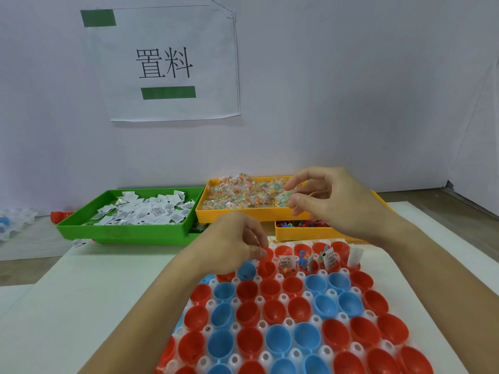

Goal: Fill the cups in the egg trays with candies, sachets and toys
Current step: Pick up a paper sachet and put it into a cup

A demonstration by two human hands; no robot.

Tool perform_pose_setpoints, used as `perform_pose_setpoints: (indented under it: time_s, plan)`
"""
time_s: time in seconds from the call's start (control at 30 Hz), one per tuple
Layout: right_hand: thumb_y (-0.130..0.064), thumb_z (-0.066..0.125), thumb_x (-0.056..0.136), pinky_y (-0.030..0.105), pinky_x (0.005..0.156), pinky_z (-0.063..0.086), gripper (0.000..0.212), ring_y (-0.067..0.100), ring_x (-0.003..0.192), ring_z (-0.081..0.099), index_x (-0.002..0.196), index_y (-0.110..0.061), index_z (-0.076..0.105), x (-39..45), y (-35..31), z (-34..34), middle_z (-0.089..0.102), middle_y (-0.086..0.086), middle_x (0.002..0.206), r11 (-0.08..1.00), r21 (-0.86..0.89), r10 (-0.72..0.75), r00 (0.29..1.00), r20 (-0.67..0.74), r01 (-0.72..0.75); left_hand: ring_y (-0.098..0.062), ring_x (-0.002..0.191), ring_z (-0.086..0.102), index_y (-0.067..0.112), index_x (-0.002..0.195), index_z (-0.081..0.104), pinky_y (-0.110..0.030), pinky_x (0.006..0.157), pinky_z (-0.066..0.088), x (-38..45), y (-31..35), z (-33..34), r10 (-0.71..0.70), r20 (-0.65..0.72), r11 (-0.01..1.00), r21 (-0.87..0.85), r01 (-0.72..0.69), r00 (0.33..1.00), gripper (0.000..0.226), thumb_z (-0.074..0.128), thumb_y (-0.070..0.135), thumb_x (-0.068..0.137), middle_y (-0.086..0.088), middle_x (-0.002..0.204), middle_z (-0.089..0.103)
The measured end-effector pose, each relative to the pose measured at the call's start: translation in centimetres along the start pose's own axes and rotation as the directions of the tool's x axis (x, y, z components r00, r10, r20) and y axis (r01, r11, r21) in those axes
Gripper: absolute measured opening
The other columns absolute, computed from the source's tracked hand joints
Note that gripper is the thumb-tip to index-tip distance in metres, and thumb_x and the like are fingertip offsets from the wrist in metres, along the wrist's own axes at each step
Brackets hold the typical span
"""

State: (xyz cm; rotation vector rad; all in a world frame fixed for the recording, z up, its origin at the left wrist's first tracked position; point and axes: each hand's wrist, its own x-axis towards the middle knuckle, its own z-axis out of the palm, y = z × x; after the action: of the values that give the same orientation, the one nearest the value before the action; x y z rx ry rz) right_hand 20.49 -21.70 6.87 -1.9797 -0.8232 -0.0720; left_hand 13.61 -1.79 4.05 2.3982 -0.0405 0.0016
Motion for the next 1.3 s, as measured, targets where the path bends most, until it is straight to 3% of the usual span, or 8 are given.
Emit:
perform_pose_setpoints:
  time_s: [0.33, 0.53, 0.77, 0.93, 1.0, 1.07, 1.2, 1.3]
  plan:
    - [-0.016, 0.064, 0.096, 0.023, 0.071, 0.054, 0.013, 0.007, 0.079, 0.073, 0.104, -0.027, 0.068, 0.0, 0.1, -0.2, 0.076, -0.005, 0.087, 1.000, -0.018, 0.012, 1.000, -0.012, -0.012, -0.011, 0.068, 0.064, 0.019, 0.077, 0.070, -0.029, 0.068, 0.053, 0.3, -0.1, 0.8, 0.038, -0.028, 0.999, 0.027, -0.038, 0.999, 0.012, 0.077, 0.012, 0.083, -0.004, 0.077, 0.074]
    - [-0.017, 0.065, 0.096, 0.020, 0.069, 0.053, 0.013, 0.006, 0.078, 0.072, 0.103, -0.027, 0.069, 0.0, 0.3, -0.2, 0.076, -0.005, 0.088, 0.999, -0.029, 0.016, 1.000, -0.014, -0.016, 0.003, 0.055, 0.056, 0.019, 0.079, 0.074, -0.010, 0.055, 0.041, 0.3, -0.4, 1.0, 0.039, -0.024, 0.997, 0.068, -0.037, 0.999, 0.008, 0.081, 0.015, 0.081, 0.007, 0.068, 0.067]
    - [-0.019, 0.063, 0.097, 0.019, 0.071, 0.055, 0.012, 0.005, 0.079, 0.072, 0.102, -0.028, 0.069, 0.1, 0.8, -0.4, 0.076, -0.006, 0.086, 0.998, -0.059, 0.027, 0.999, -0.026, -0.029, -0.006, 0.065, 0.062, 0.018, 0.085, 0.075, -0.017, 0.061, 0.050, 0.3, -0.3, 0.9, 0.031, -0.017, 0.996, 0.089, -0.029, 0.999, 0.006, 0.080, 0.019, 0.082, 0.003, 0.074, 0.070]
    - [-0.018, 0.061, 0.097, 0.017, 0.071, 0.052, 0.014, 0.005, 0.082, 0.070, 0.102, -0.024, 0.072, 0.4, 2.2, -1.2, 0.073, -0.011, 0.087, 0.987, -0.130, 0.081, 0.990, -0.112, -0.096, -0.007, 0.068, 0.062, 0.019, 0.089, 0.075, -0.018, 0.061, 0.050, 0.1, -0.3, 0.7, 0.043, -0.024, 0.996, 0.085, -0.041, 0.999, 0.011, 0.081, 0.023, 0.081, 0.005, 0.075, 0.068]
    - [-0.016, 0.059, 0.098, 0.014, 0.071, 0.046, 0.018, 0.002, 0.088, 0.065, 0.103, -0.025, 0.073, 0.5, 3.1, -1.1, 0.072, -0.012, 0.095, 0.973, -0.196, 0.095, 0.983, -0.155, -0.125, -0.009, 0.070, 0.063, 0.020, 0.090, 0.075, -0.019, 0.062, 0.050, 0.1, -0.3, 0.5, 0.045, -0.031, 0.995, 0.093, -0.042, 0.999, 0.010, 0.079, 0.024, 0.082, 0.005, 0.076, 0.068]
    - [-0.013, 0.055, 0.099, 0.018, 0.081, 0.045, 0.024, 0.007, 0.102, 0.062, 0.111, -0.025, 0.072, 0.5, 3.9, -0.8, 0.070, -0.007, 0.114, 0.951, -0.275, 0.104, 0.982, -0.156, -0.144, -0.008, 0.072, 0.063, 0.019, 0.092, 0.075, -0.020, 0.064, 0.050, 0.1, -0.4, 0.3, 0.043, -0.050, 0.995, 0.097, -0.038, 0.998, 0.010, 0.078, 0.024, 0.084, 0.005, 0.077, 0.068]
    - [-0.015, 0.054, 0.099, 0.038, 0.114, 0.034, 0.046, 0.019, 0.142, 0.035, 0.143, -0.028, 0.049, 0.2, 5.6, 0.4, 0.047, -0.007, 0.149, 0.886, -0.438, 0.172, 0.985, 0.008, -0.151, 0.003, 0.060, 0.057, 0.019, 0.090, 0.075, -0.012, 0.058, 0.047, 0.2, -0.5, -0.6, 0.054, -0.107, 0.997, 0.061, -0.048, 0.993, 0.005, 0.075, 0.023, 0.087, 0.008, 0.072, 0.066]
    - [-0.023, 0.055, 0.101, 0.040, 0.116, 0.033, 0.052, 0.018, 0.145, 0.030, 0.150, -0.031, 0.039, 0.1, 6.2, 1.0, 0.040, -0.006, 0.154, 0.877, -0.448, 0.226, 0.972, 0.064, -0.174, 0.003, 0.058, 0.056, 0.021, 0.086, 0.074, -0.011, 0.057, 0.044, 0.3, -0.6, -0.9, 0.064, -0.144, 0.997, 0.041, -0.059, 0.988, 0.002, 0.074, 0.022, 0.088, 0.009, 0.069, 0.066]
